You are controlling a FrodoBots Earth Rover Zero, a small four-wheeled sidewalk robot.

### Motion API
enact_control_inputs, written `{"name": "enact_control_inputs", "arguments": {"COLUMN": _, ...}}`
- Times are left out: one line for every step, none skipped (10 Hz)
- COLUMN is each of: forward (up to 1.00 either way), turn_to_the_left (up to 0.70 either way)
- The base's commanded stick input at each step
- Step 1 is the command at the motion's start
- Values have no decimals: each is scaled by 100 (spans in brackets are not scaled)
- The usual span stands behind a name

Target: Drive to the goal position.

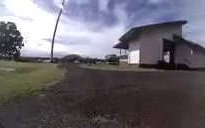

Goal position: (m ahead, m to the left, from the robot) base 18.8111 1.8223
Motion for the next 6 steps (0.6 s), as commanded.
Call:
{"name": "enact_control_inputs", "arguments": {"forward": 50, "turn_to_the_left": 0}}
{"name": "enact_control_inputs", "arguments": {"forward": 50, "turn_to_the_left": 0}}
{"name": "enact_control_inputs", "arguments": {"forward": 50, "turn_to_the_left": 0}}
{"name": "enact_control_inputs", "arguments": {"forward": 50, "turn_to_the_left": 0}}
{"name": "enact_control_inputs", "arguments": {"forward": 50, "turn_to_the_left": 0}}
{"name": "enact_control_inputs", "arguments": {"forward": 50, "turn_to_the_left": 0}}
